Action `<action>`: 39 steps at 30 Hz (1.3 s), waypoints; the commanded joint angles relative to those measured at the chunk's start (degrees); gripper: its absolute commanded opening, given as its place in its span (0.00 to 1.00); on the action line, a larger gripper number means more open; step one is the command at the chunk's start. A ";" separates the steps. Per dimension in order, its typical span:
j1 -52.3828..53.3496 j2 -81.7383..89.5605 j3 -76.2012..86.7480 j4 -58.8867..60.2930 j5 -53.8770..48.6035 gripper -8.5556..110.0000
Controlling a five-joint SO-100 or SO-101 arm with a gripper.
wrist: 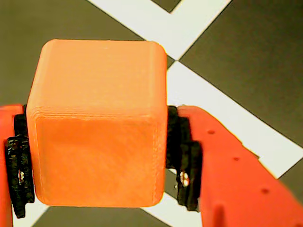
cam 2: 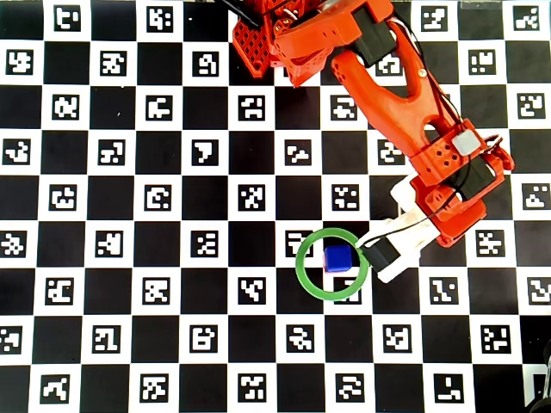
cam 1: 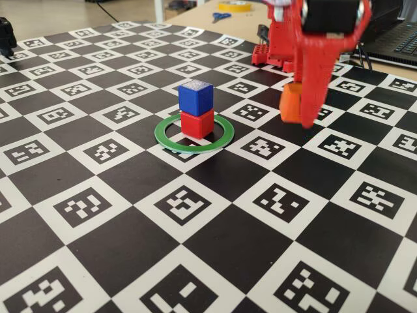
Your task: Grab the red cube then put it in the green circle then put the blue cube on top and finally the orange cube on top
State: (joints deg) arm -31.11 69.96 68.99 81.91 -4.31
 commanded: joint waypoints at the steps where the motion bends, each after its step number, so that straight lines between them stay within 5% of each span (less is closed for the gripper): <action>1: 2.99 9.67 -6.50 3.52 0.18 0.06; 20: 12.22 12.22 -12.92 14.24 14.50 0.04; 39: 16.44 9.84 -10.46 9.93 22.85 0.04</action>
State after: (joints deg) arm -15.56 75.15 61.00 92.99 18.37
